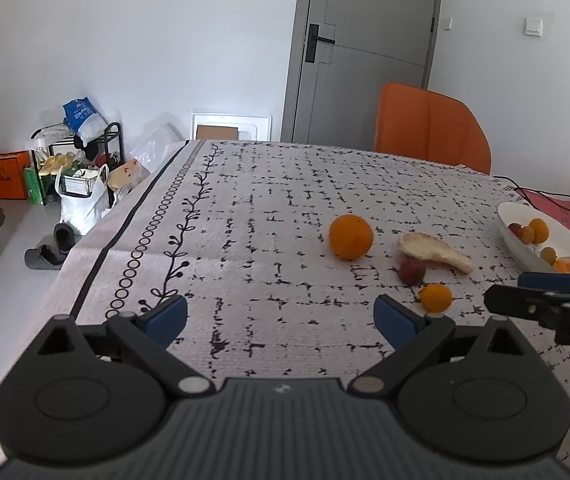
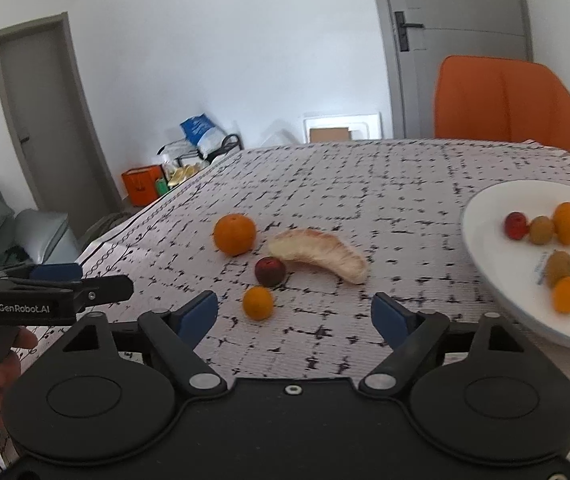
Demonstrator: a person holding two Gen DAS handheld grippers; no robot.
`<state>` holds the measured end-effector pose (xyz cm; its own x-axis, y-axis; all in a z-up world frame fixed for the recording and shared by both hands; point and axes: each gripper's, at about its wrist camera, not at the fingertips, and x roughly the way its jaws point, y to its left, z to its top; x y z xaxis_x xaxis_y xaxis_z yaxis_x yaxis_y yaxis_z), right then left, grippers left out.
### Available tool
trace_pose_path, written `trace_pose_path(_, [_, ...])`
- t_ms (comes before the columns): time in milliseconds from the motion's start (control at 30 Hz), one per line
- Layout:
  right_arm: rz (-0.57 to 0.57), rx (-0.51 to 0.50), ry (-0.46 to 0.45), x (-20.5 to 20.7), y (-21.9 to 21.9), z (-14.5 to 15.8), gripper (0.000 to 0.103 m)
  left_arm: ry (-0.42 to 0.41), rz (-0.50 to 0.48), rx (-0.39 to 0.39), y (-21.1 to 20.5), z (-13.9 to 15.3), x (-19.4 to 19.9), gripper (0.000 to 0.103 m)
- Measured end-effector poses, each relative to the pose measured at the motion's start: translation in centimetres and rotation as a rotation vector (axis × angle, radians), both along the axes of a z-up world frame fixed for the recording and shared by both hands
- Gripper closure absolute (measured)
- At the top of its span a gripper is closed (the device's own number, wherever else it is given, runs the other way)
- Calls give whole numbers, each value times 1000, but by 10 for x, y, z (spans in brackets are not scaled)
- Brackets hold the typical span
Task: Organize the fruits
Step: 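Move both open tools back toward the remaining fruit, then grasp a small tangerine with the right tool while the left tool grasps a red plum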
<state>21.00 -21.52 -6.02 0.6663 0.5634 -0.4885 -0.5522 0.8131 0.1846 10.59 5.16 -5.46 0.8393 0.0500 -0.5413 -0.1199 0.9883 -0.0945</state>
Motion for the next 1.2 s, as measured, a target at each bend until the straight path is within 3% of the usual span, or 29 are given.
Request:
trace_pose_path(267, [47,-28,36,11,20,-7,41,22,8,-31,11,-6,5,4])
trace_pose_path(633, [68,-28,65,26,35,-18,51,41,15,-36,16,-9,15,4])
trace_pose_path(700, [69,-41,56,27,37,-18,68,41,10,-34,14,-9,18,4])
trace_pose_path(733, [69,-44,58,28,37,-18,83,40,6,-33,12,-8,19,5])
trace_pose_path(1200, [-2,-23,34,24,-3,-5,83,-3,-69,-35,-19,0,45,7])
